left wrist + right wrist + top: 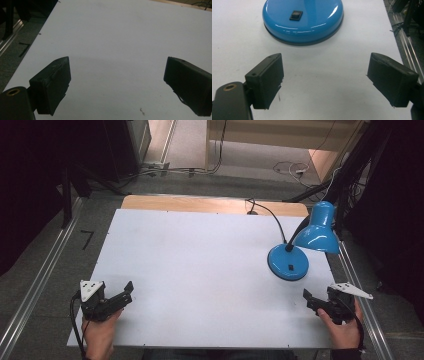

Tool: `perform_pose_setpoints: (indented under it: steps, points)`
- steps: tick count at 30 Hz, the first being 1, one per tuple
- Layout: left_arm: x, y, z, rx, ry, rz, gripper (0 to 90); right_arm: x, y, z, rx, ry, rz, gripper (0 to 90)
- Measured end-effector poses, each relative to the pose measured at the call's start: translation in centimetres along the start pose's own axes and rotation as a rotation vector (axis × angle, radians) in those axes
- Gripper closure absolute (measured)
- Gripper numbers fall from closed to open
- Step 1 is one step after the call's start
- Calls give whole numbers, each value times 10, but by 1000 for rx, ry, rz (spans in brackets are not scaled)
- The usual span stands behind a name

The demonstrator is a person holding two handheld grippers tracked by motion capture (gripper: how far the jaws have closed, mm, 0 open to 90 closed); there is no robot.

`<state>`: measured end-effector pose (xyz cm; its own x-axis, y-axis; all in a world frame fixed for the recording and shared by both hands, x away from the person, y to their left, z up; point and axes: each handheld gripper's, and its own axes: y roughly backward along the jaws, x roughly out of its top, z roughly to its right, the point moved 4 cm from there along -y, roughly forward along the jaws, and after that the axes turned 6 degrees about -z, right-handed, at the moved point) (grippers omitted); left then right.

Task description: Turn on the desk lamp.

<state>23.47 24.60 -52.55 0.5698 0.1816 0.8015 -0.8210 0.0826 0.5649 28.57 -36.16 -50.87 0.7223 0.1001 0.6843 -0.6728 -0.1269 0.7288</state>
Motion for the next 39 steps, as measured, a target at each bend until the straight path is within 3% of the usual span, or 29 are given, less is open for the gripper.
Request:
perform_pose_setpoints:
  steps: [7,21,39]
  points:
    - [0,-1,1,-1,-4,-6,79,2,-2,2,11,-15,12,127]
    - [-1,-1,0,3,-3,-6,79,13,-8,-9,24,8,31,160]
    - [-2,-1,0,3,-9,-14,79,20,-16,-11,38,2,51,181]
